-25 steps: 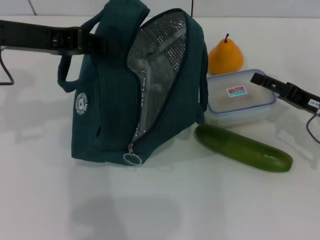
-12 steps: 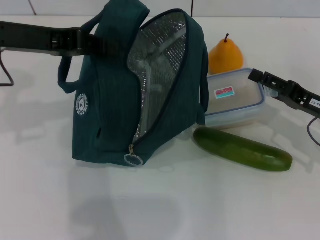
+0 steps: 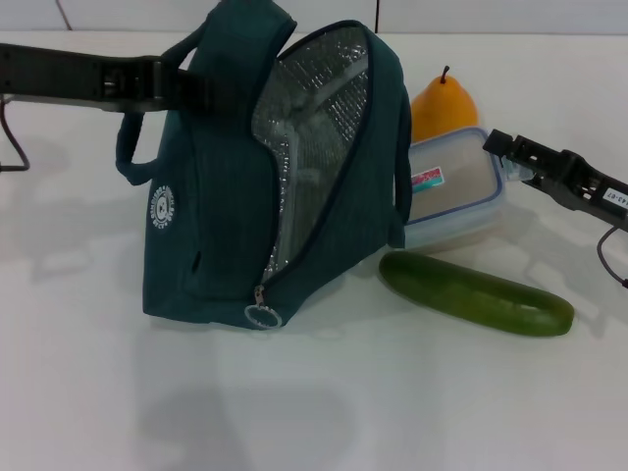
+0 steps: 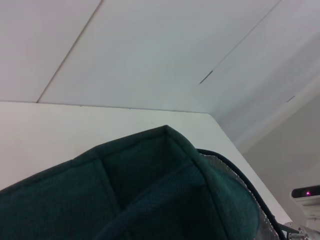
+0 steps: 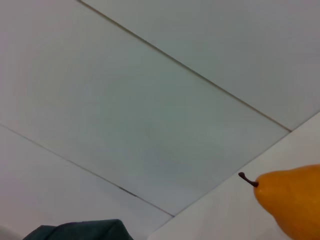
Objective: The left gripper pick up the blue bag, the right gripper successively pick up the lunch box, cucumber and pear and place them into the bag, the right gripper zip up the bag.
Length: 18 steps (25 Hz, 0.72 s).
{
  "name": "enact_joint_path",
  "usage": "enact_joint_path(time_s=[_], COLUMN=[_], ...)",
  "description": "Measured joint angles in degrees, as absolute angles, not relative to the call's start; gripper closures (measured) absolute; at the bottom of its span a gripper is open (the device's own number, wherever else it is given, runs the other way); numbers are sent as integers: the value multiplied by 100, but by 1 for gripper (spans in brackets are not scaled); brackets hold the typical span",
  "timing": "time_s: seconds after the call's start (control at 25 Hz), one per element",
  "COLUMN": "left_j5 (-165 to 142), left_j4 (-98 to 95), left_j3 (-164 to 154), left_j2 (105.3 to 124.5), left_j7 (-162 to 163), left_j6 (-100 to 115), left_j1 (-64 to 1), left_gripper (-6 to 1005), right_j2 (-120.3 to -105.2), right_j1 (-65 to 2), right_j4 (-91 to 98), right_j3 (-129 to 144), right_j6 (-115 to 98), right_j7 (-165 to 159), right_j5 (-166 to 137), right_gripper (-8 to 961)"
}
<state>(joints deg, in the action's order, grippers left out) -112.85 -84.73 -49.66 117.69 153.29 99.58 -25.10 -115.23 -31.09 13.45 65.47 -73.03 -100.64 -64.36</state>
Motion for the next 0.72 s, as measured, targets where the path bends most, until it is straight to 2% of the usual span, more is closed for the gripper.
enact_joint_path(time_s=[0.04, 0.28, 0.72], left_j5=[-11284, -11284, -11320], left_j4=[-8473, -8467, -8441], left_j3=[-4966, -4966, -4966], left_j2=[11769, 11762, 11744], left_j7=[15329, 15329, 15314], left_j6=[9958, 9959, 9957], left_j1=[-2518, -2554, -2615], left_gripper=[932, 932, 932], right_j2=[-11525, -11552, -11586], right_j1=[-3110, -3156, -3193], right_j4=[1344, 1342, 1290], right_j3=[6547, 6553, 6567], right_j6=[-7299, -7178, -7123], right_j7=[-10071, -10203, -10451], right_j5=[-6431, -6424, -6424], right_gripper=[337, 402, 420])
